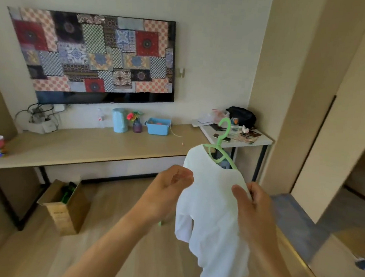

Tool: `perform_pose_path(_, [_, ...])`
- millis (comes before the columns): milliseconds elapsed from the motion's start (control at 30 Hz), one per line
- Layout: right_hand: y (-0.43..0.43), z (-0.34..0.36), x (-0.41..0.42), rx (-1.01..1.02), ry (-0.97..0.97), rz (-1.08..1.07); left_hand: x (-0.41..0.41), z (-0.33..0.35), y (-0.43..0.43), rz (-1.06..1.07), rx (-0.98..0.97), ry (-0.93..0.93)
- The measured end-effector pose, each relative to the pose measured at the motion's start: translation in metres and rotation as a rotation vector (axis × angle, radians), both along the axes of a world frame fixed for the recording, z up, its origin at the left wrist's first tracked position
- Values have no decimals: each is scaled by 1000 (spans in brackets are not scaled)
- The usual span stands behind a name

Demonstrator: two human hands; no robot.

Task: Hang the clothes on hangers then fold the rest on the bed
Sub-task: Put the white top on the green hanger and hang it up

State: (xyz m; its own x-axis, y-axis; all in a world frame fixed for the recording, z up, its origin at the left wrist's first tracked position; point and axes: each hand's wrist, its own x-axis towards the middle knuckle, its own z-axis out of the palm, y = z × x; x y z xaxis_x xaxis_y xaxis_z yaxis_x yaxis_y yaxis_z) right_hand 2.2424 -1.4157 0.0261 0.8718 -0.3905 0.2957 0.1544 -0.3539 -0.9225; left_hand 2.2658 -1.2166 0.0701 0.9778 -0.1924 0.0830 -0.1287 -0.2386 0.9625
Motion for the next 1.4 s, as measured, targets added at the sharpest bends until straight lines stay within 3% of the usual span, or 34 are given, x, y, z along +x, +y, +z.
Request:
perform_pose_path(200, [-35, 23, 77, 44, -4, -152, 101, 19, -43, -82, -71, -5])
perform_pose_path(733, [-187, 35, 290, -3, 53, -671, 382, 25, -264, -617, -167, 101])
perform_pose_path(1000, [-314, 39, 353, -4, -14, -895, 454, 22, -418, -860, -127, 125])
perform_pose_path(1400, [-553, 31, 439, -45, 0, -1036, 555, 11, -679, -930, -151, 80])
